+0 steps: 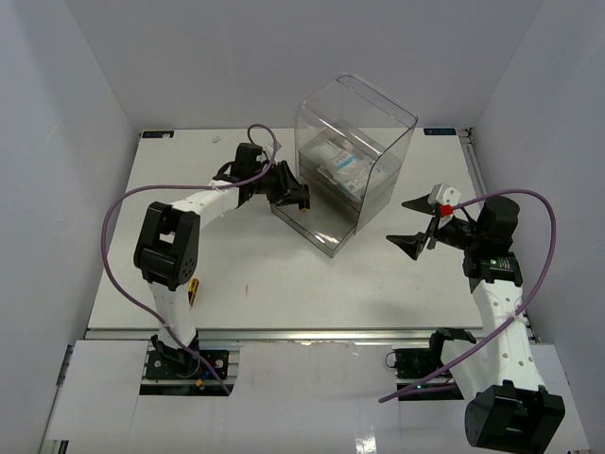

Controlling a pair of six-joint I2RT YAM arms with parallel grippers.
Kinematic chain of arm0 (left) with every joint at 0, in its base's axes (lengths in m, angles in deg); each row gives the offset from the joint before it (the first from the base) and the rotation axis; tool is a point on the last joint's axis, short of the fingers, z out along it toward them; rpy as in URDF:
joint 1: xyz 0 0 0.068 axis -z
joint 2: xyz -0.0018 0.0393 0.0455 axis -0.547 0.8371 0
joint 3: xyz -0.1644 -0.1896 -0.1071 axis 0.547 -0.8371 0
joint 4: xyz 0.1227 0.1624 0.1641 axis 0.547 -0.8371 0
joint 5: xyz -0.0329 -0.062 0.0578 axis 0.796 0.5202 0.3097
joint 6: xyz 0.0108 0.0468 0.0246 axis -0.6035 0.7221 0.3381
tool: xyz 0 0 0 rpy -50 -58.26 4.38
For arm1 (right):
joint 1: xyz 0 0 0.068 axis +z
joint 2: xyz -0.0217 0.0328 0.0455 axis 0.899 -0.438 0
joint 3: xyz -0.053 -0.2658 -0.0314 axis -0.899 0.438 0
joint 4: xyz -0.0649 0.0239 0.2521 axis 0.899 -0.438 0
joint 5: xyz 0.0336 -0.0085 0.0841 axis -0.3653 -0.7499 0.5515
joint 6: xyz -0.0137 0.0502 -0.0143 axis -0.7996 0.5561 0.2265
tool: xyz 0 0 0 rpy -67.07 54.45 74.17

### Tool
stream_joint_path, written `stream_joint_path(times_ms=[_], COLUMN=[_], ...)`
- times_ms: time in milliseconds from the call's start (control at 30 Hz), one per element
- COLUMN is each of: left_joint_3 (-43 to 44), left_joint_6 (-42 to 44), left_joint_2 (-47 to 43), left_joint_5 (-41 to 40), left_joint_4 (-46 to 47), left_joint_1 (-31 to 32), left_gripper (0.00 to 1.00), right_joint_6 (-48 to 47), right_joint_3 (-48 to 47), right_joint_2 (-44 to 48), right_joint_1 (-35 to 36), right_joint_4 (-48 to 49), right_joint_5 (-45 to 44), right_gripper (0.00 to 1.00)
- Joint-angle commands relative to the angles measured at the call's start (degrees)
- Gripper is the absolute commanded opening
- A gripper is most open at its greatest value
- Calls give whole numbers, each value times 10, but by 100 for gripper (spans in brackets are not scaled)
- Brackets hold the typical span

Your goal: Organize the makeup

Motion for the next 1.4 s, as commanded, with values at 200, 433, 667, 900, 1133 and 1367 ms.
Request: stream_joint_path(times_ms=[200,433,667,900,1133,1367], left_joint_3=[54,67,12,-198,-264,-243], left_joint_6=[20,61,155,194,235,193], left_joint_2=[16,-31,-152,-393,-571,-717], left_joint_5=[-2,-5,17,4,-106,-275], left_joint_4=[-5,-27,-71,-81,-176,-243], left_joint_1=[3,2,-34,-164,-201,-202], left_gripper=[57,57,60,98,98,98], right_joint_6=[-1,-7,-95,-339,-468,-553], right_joint_3=[5,10,5,-59,-219,-413], right_joint_2=[3,0,-44,-130,-318,-518], right_joint_1=[-3,-3,16,270,501,645], right_joint_4=[20,19,-69,-244,-327,-360], right_joint_5=[8,40,213,21,-221,-366], right_gripper=[94,92,90,90,90,90])
